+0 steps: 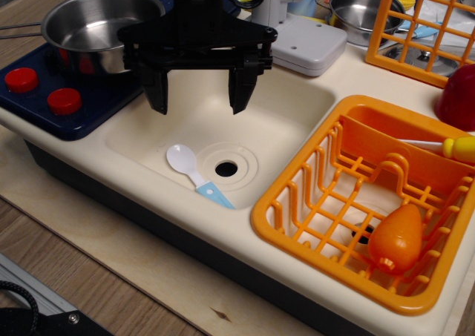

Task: Put spoon into pan

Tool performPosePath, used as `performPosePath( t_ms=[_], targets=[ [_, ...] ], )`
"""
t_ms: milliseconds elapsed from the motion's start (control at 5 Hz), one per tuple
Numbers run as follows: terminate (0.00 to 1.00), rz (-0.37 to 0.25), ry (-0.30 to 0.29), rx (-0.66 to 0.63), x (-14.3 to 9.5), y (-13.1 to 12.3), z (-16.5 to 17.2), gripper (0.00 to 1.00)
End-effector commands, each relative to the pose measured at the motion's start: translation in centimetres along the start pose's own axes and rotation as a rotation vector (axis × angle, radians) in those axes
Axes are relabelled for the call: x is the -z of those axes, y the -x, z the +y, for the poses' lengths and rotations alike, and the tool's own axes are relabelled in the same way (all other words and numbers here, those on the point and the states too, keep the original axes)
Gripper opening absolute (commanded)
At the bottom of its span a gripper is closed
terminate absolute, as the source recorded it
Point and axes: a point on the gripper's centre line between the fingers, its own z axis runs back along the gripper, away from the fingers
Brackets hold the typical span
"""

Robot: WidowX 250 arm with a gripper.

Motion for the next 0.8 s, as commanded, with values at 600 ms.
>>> performPosePath(
  t_ms=[600],
  targets=[
    [0.00,0.012,-0.029,-0.119,3.9,1.5,-0.5,1.00]
  ],
)
